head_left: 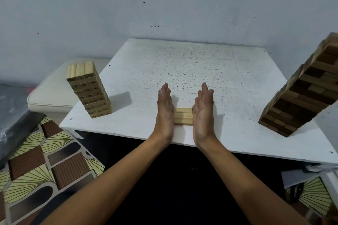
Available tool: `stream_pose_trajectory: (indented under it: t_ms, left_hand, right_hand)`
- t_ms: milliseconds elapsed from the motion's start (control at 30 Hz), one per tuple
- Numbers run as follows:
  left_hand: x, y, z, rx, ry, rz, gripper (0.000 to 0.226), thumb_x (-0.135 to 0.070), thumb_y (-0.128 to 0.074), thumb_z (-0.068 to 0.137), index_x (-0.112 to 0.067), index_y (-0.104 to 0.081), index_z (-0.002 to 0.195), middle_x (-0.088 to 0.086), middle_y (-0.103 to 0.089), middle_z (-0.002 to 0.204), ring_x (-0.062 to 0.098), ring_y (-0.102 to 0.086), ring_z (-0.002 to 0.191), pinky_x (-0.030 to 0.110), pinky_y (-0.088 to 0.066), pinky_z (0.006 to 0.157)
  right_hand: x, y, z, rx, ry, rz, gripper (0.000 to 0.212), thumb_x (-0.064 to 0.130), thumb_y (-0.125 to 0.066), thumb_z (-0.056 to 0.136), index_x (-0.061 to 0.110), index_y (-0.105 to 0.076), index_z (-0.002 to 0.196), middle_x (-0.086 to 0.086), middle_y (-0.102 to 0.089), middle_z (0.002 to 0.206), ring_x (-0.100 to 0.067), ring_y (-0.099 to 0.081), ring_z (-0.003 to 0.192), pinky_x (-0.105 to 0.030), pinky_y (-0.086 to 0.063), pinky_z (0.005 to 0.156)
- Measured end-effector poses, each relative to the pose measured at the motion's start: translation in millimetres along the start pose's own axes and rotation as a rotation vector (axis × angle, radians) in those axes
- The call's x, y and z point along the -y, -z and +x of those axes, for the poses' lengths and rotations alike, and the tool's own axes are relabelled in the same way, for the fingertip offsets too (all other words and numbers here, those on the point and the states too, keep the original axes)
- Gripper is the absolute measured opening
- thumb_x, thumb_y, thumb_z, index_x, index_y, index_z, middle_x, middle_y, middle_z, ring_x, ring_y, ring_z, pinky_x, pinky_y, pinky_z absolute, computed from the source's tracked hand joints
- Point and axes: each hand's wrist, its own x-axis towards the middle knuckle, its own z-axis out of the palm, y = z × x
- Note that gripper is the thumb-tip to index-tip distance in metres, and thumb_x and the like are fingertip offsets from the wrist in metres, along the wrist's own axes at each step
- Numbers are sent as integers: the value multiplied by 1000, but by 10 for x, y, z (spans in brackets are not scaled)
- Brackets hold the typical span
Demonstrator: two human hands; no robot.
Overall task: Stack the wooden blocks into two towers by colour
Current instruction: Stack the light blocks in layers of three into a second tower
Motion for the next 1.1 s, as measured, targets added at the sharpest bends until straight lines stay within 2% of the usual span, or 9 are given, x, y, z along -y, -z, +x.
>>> stream_pose_trajectory:
  t_ms: [100, 200, 267, 400, 533, 633, 867, 1000, 1100]
  left_hand:
    - [2, 81, 31, 27, -40, 123, 63, -60, -28, 84, -36, -33, 142, -11, -30, 154, 0, -23, 142, 30, -17, 119]
    - [-57, 278, 102, 83, -170, 431, 46, -39, -52, 82, -31, -49, 127, -18, -49, 133, -6, -42, 127, 23, -36, 109]
    - [-97, 467, 165, 168, -258, 679, 51, -35, -61, 72, -30, -55, 122, -16, -55, 127, -1, -48, 122, 23, -41, 102]
    - [-194, 705, 228, 389, -227, 997, 61, -54, -68, 60, -41, -53, 118, -12, -60, 126, 2, -52, 118, 23, -39, 103]
    - [-186, 730, 234, 443, -253, 1026, 68, -44, -80, 62, -42, -49, 123, -20, -60, 119, 3, -52, 119, 28, -39, 104]
    - [-172, 726, 247, 443, -267, 1036, 71, -40, -80, 64, -35, -51, 128, -17, -64, 118, 4, -54, 116, 29, -39, 103]
    - [-178, 704, 255, 425, -232, 1031, 68, -50, -76, 61, -41, -48, 122, -20, -66, 113, 0, -56, 113, 24, -39, 101]
    - [-212, 675, 263, 420, -216, 1022, 70, -43, -79, 58, -32, -53, 123, -20, -66, 108, 3, -57, 111, 28, -42, 99]
    - [-264, 647, 276, 427, -208, 1023, 75, -51, -75, 52, -29, -54, 121, -21, -66, 104, 2, -57, 109, 29, -43, 98]
  right_hand:
    - [45, 68, 6, -9, 22, -66, 53, 48, -34, 101, 30, -27, 150, 9, -26, 157, 5, -30, 134, -20, -24, 110]
    - [118, 256, 68, 15, 104, -302, 43, 20, -55, 97, 23, -45, 138, 3, -51, 138, 0, -47, 123, -16, -37, 102]
    - [149, 444, 130, 119, 173, -565, 49, 14, -68, 88, 24, -51, 134, 4, -60, 127, -4, -53, 120, -25, -41, 105]
    - [237, 744, 189, 442, 134, -954, 78, 24, -80, 76, 41, -41, 140, 15, -58, 129, 5, -48, 122, -22, -36, 103]
    - [224, 828, 222, 473, 113, -999, 89, 31, -82, 72, 50, -31, 143, 23, -55, 130, 11, -42, 123, -19, -30, 99]
    - [184, 826, 239, 458, 141, -983, 89, 32, -82, 73, 51, -30, 142, 23, -57, 126, 10, -45, 121, -17, -31, 97]
    - [131, 825, 256, 441, 171, -936, 89, 26, -83, 72, 40, -34, 145, 20, -62, 120, 8, -47, 121, -13, -31, 98]
    - [147, 802, 254, 442, 211, -924, 86, 21, -83, 71, 36, -39, 143, 21, -63, 113, 8, -53, 114, -15, -36, 97]
    - [157, 779, 268, 457, 257, -942, 84, 22, -82, 70, 37, -40, 142, 20, -64, 110, 5, -54, 112, -20, -39, 97]
